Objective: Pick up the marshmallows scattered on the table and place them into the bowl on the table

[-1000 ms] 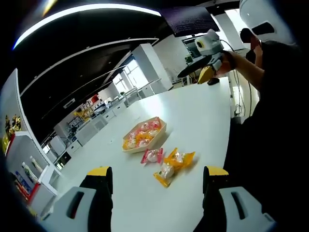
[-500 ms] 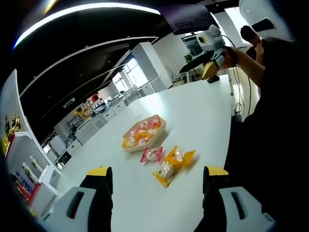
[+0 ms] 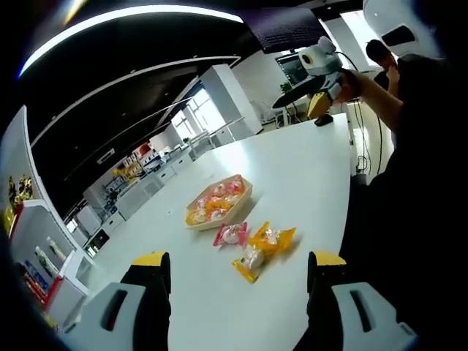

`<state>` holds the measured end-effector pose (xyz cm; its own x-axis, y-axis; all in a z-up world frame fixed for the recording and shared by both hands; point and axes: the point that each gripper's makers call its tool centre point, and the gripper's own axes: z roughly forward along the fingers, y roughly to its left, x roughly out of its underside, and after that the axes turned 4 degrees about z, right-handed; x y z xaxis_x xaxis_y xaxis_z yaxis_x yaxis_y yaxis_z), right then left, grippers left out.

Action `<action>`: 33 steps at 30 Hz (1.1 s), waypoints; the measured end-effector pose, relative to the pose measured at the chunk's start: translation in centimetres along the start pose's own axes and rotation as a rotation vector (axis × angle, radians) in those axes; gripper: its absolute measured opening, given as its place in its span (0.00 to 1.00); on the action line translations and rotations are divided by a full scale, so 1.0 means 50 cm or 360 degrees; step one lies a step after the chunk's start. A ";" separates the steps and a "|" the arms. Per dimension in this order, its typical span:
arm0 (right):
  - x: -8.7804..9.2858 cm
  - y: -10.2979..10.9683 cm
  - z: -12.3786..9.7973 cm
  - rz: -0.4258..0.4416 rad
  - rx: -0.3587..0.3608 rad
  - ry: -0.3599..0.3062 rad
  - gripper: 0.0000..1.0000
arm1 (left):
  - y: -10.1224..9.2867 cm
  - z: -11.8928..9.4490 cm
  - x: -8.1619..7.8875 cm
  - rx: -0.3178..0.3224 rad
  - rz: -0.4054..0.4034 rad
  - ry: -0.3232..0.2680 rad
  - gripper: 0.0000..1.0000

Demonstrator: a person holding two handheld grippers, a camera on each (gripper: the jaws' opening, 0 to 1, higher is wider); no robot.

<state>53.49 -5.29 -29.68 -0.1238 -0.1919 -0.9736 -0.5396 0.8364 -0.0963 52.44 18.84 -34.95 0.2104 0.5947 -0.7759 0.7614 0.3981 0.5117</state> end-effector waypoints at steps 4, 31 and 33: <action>0.000 0.002 -0.001 -0.0005 -0.0001 0.0006 0.97 | -0.001 0.000 -0.004 -0.0001 0.0007 -0.0008 0.75; 0.006 0.000 -0.003 -0.0042 0.0009 0.0036 0.95 | 0.000 0.003 -0.007 -0.0008 0.0006 -0.0010 0.75; 0.006 0.000 -0.004 -0.0046 0.0009 0.0042 0.94 | 0.001 0.004 -0.004 -0.0008 0.0003 -0.0002 0.75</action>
<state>53.28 -5.43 -29.93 -0.1301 -0.2293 -0.9646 -0.5387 0.8331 -0.1254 52.58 18.60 -34.87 0.2126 0.5946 -0.7754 0.7578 0.4006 0.5150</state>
